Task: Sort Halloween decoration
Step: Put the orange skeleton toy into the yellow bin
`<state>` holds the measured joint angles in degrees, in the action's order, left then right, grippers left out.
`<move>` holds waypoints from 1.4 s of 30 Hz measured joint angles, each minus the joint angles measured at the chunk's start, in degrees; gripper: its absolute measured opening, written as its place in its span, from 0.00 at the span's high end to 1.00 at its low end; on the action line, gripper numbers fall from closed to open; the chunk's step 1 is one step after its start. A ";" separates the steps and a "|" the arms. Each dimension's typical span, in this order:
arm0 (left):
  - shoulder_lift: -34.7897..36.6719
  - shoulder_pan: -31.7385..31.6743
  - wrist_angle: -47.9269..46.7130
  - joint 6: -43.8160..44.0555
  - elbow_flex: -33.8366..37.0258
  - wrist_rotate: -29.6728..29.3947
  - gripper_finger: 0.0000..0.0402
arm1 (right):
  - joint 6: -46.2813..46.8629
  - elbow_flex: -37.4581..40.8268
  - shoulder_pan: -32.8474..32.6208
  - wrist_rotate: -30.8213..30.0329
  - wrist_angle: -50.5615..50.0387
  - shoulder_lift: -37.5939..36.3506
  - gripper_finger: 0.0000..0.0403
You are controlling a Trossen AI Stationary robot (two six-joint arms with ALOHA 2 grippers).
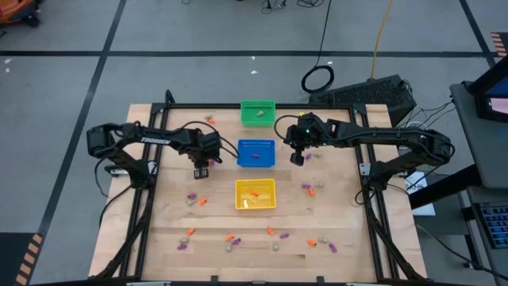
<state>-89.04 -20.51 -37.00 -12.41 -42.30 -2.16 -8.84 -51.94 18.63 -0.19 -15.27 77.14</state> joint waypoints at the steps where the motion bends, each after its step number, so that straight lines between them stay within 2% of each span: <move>1: 0.24 0.09 -0.20 -0.05 0.05 0.13 0.88 | 0.00 0.00 0.00 0.00 -0.02 0.00 1.00; 4: 1.13 0.40 -1.23 -0.04 -0.33 0.18 0.97 | -0.37 0.00 0.00 0.00 -0.02 0.00 1.00; 11: 5.70 2.62 -6.98 1.31 -4.15 2.69 0.97 | -0.42 0.00 0.00 0.00 -0.04 0.00 1.00; 15: 7.93 5.02 -7.52 6.88 -8.71 6.88 0.98 | -0.44 0.00 0.00 -0.01 0.04 0.00 1.00; 19: 7.30 10.12 -7.44 13.31 -15.09 7.71 0.99 | -0.44 0.00 0.00 -0.02 0.22 0.00 1.00; 25: 1.24 18.74 -7.63 18.13 -25.59 7.26 0.99 | 0.67 0.00 0.00 -0.02 0.22 0.00 1.00; 30: -5.79 22.54 -7.44 19.50 -31.95 6.61 0.99 | 1.79 0.00 0.00 -0.02 0.39 0.00 1.00; 35: -12.59 24.38 -7.14 19.64 -35.06 6.20 0.99 | 3.85 0.00 0.00 -0.02 -0.10 0.00 1.00; 42: -19.18 23.71 -3.81 19.73 -35.91 4.84 0.99 | 3.89 0.00 0.00 -0.02 -0.01 0.00 1.00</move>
<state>-108.22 3.20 -40.82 7.33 -78.22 2.68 -4.95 -51.94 18.63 -0.21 -15.27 77.14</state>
